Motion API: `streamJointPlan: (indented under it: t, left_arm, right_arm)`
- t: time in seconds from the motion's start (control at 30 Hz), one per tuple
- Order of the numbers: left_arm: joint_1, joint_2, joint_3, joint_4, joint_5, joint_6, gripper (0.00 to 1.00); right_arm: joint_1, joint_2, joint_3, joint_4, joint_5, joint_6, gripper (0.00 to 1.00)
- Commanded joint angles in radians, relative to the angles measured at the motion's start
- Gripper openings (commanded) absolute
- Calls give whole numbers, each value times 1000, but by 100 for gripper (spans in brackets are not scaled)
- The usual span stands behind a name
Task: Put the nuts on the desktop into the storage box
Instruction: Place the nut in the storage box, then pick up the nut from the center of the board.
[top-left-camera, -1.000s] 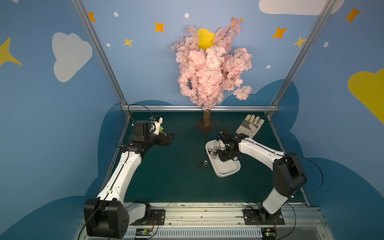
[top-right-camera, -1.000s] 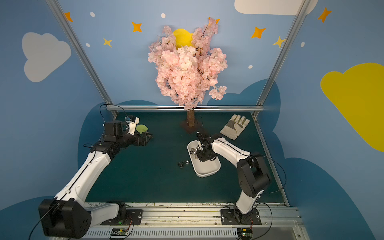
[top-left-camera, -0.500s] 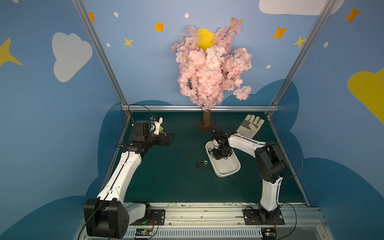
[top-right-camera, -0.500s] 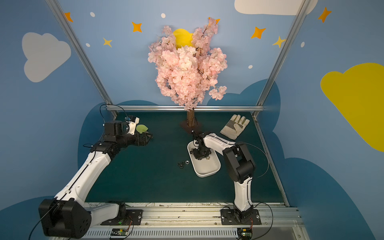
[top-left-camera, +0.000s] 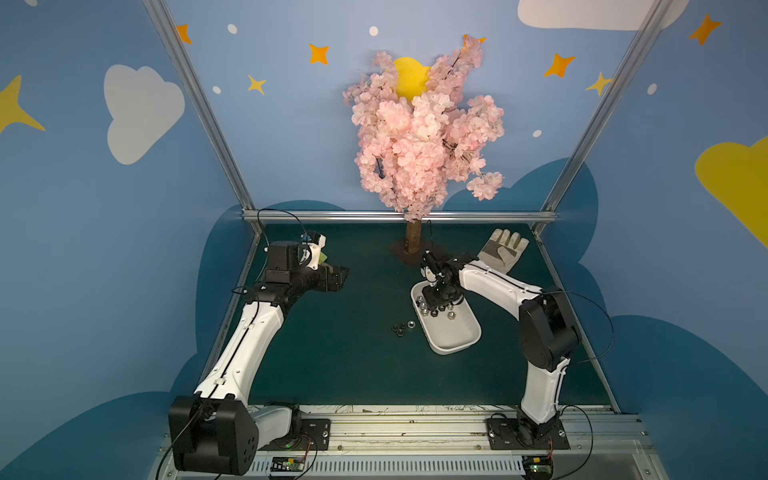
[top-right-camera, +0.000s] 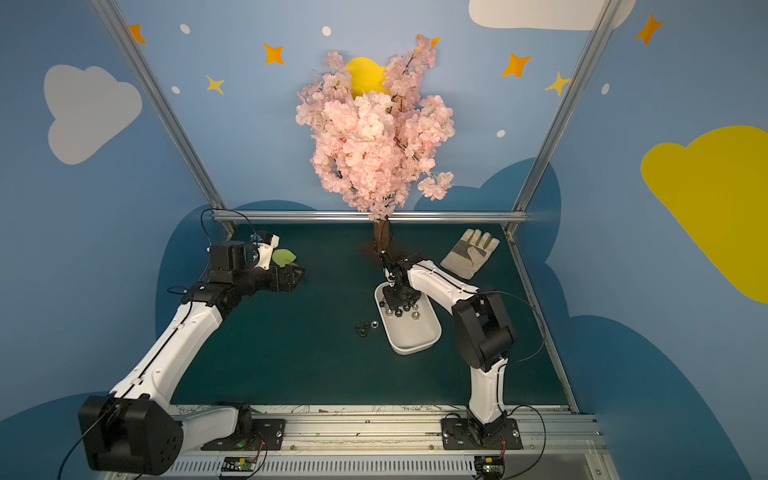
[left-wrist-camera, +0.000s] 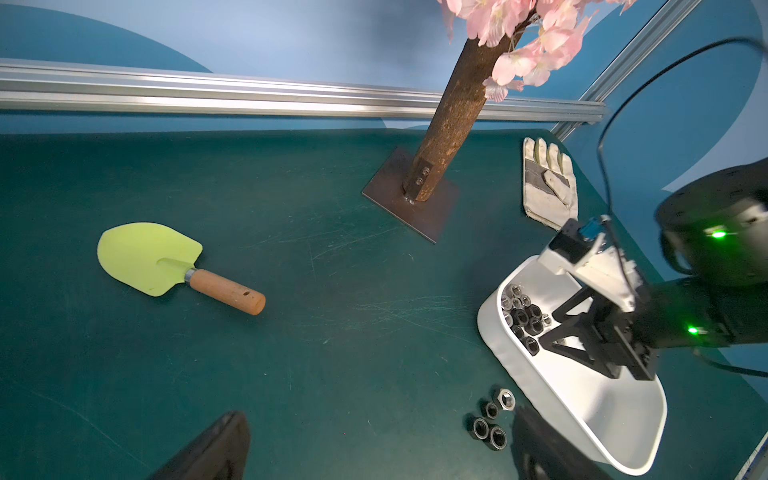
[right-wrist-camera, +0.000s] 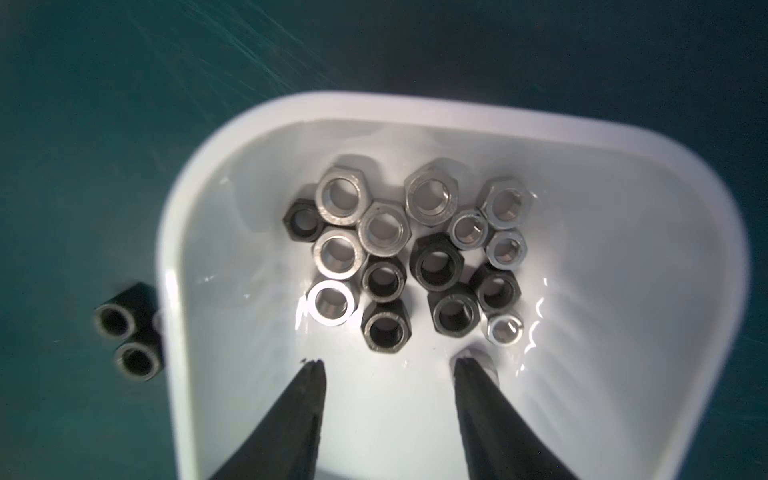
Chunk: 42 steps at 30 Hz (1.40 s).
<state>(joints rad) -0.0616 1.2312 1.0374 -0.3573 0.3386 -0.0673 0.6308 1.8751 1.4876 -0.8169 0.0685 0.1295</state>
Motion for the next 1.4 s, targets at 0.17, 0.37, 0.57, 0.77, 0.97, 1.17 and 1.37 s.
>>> streamJointPlan:
  t: [0.17,0.37,0.57,0.77,0.97,1.17,1.37]
  left_arm:
    - [0,12,-2,12,19,3,100]
    - [0,0,-4,9,8,6,100]
    - [1,-1,-4,8,13,5,100]
    - [0,-6,-4,7,7,8,100]
    - [1,-13,-2,6,7,9,100]
    - [2,-16,0,3,7,9,100]
    - [2,-22,-1,4,5,11,100]
  right_arm:
    - [146,-116,63,-25,-78,-54,55]
    - [218,-3,86,-23,-132,-63,56]
    - [242,126,131,-14,-147,-78,57]
    - [252,223,182,-19,-164,-94,57]
    - [263,268,190,-25,-171,-98,55]
    - [274,297,184,-31,-161,-100,51]
    - [280,302,174,-34,-131,-101,35]
